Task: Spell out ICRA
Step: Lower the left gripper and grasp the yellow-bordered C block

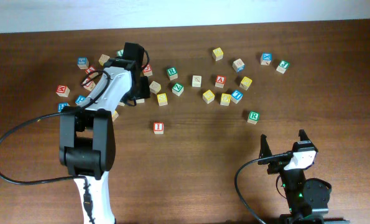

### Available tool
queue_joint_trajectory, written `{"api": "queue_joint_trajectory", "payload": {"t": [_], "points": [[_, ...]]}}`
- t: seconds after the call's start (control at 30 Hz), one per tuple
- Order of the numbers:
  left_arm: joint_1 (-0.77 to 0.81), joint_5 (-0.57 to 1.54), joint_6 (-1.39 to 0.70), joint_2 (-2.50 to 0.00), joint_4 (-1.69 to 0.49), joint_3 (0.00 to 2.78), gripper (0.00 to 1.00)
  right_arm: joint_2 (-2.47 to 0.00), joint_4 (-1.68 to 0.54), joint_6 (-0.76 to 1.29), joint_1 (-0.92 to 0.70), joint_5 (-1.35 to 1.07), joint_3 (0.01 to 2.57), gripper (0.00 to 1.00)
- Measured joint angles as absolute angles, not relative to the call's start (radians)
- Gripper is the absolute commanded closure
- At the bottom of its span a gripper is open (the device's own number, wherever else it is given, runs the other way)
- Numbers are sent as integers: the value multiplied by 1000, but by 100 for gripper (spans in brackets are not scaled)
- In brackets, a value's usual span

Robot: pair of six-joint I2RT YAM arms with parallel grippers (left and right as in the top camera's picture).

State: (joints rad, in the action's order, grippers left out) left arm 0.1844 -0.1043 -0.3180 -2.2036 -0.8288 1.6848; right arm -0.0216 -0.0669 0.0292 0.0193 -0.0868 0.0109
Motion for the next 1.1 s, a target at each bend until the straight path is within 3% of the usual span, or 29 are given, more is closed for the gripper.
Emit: {"api": "queue_joint_trajectory", "payload": {"t": [0.13, 0.6, 1.1], "points": [[184, -94, -318, -2204, -829, 1685, 56, -22, -67, 30, 19, -87, 11, 2], [184, -78, -325, -2234, -839, 1686, 54, -22, -67, 30, 19, -87, 11, 2], [184, -78, -325, -2239, -855, 1701, 62, -22, -67, 30, 19, -87, 11, 2]]}}
